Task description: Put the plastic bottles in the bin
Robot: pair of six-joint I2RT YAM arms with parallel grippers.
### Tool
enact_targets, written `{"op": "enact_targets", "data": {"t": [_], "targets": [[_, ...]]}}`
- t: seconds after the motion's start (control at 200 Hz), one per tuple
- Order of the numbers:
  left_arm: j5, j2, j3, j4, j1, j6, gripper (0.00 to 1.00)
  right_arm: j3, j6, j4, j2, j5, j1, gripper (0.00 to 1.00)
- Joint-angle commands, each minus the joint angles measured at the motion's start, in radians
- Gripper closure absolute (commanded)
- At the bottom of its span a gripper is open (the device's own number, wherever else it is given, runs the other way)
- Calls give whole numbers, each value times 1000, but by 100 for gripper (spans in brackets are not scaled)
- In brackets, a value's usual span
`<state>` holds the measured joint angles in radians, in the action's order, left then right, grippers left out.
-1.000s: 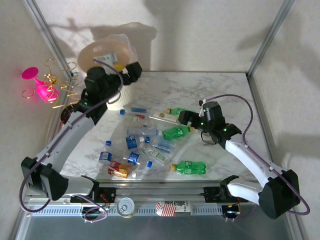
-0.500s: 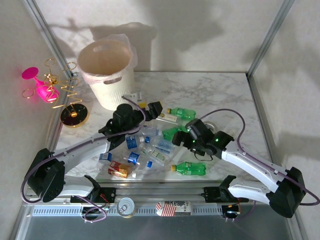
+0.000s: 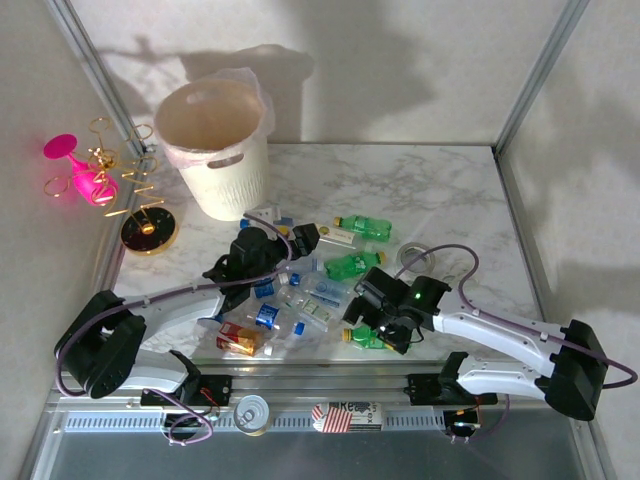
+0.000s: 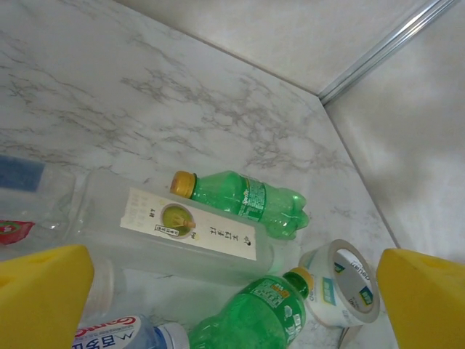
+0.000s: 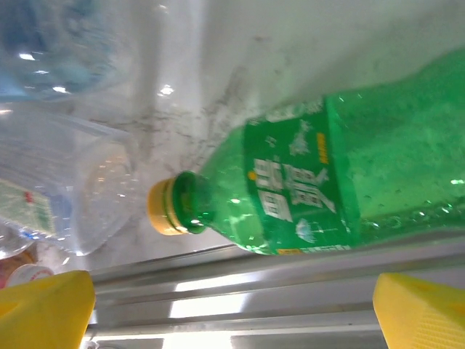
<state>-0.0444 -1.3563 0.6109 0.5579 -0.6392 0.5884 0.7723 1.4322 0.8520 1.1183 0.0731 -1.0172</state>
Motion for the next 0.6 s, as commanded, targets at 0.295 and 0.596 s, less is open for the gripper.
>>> {"op": "enact_targets", "data": {"t": [0.295, 0.596], "targets": [[25, 71, -88, 39, 92, -42, 0, -147, 153, -86, -40, 60, 45, 1], [42, 131, -114, 0, 105, -45, 0, -69, -129, -225, 130, 30, 257, 1]]}}
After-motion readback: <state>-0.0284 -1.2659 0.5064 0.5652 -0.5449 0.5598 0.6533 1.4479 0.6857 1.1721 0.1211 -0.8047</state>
